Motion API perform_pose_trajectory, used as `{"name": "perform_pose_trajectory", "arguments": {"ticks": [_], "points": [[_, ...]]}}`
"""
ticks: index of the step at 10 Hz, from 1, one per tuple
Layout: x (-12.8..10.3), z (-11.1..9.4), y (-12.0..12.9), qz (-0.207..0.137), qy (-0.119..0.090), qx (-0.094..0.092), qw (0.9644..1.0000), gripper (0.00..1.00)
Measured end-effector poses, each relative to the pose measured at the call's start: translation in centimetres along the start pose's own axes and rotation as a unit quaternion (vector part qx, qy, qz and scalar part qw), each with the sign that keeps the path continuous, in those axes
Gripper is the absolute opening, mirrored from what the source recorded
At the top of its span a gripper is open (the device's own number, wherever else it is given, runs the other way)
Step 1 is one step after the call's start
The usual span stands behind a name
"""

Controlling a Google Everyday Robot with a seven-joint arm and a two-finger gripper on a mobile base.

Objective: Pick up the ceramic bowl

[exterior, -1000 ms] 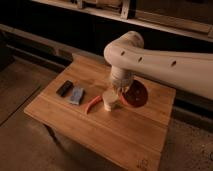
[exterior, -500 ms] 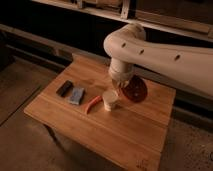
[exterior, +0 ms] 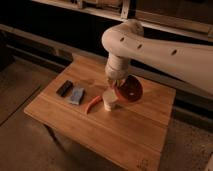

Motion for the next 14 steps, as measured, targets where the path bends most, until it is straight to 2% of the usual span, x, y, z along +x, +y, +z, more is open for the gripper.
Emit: {"name": "perform_pose_trajectory", "arguments": {"ticks": [1, 3, 5, 9, 14], "points": [[0.0, 0.6, 1.4, -0.019, 0.014, -0.007, 0.9997, 0.00], [-0.2, 1.1, 3.0, -0.044, 0.028, -0.014, 0.9985, 0.00], [-0.8, 1.1, 3.8, -0.058, 0.031, -0.023, 0.9976, 0.00], [-2.0, -0.1, 2.6, -0.042, 0.022, -0.032, 0.9983, 0.00], [-2.1, -1.4, -1.0, -0.006, 0.016, -0.034, 0.9993, 0.00]]}}
